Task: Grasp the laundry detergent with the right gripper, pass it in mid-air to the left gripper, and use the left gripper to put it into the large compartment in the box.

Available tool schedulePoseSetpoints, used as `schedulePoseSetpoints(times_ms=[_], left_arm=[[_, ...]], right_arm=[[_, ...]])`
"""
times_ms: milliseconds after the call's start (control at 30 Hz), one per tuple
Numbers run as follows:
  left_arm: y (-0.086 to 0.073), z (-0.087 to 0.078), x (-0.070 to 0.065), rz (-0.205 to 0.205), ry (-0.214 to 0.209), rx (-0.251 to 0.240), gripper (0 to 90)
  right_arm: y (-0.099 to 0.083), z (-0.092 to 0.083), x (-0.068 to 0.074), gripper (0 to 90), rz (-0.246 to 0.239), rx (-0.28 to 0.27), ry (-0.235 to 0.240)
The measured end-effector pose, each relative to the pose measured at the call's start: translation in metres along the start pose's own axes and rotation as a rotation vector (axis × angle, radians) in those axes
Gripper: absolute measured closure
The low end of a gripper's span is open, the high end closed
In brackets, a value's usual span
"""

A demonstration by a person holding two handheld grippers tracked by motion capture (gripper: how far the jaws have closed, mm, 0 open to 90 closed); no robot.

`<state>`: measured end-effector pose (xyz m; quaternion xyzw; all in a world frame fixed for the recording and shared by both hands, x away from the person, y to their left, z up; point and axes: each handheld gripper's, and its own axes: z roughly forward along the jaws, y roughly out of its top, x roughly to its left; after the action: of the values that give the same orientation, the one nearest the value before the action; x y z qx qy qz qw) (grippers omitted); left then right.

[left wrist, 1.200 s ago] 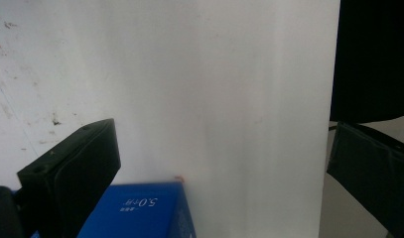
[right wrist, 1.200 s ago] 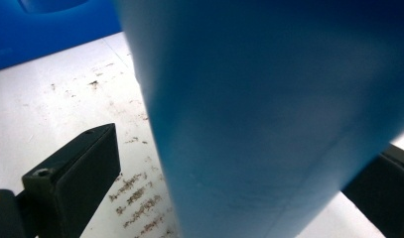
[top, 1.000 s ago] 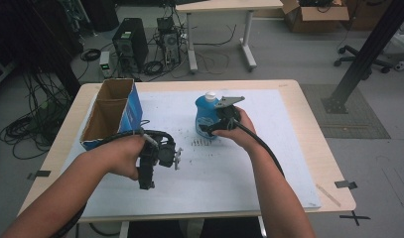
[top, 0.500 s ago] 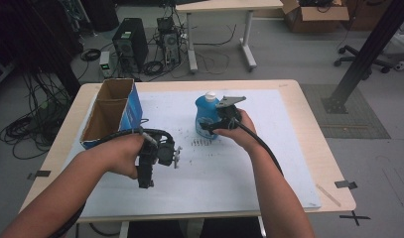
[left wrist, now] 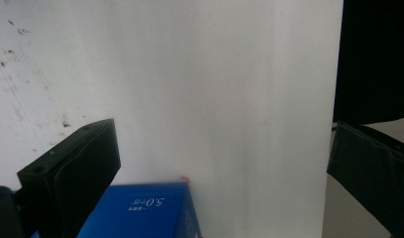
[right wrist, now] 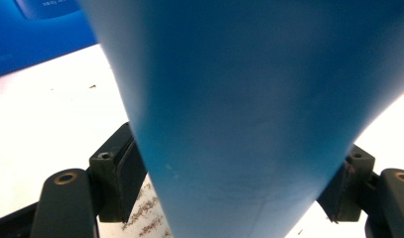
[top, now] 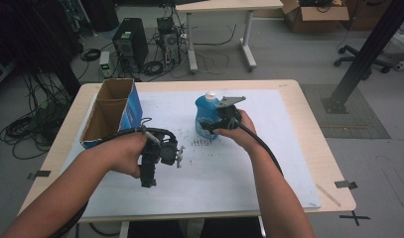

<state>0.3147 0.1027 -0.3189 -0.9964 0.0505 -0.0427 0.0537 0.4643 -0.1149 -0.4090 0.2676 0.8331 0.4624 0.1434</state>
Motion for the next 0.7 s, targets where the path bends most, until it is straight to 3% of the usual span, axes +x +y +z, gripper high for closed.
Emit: schedulePoseSetpoints(times_ms=[167,700], left_arm=[[-0.0003,-0.0006,0.0005,0.000,0.000,0.000,0.4],[0.0014,0.0012,0.0027,0.000,0.000,-0.018,0.4]], right_arm=[[0.0000,-0.0002,-0.0003,26.5,0.000,-0.002,0.005],[-0.0070,0.0055,-0.0004,41.1,0.001,-0.006,0.025]])
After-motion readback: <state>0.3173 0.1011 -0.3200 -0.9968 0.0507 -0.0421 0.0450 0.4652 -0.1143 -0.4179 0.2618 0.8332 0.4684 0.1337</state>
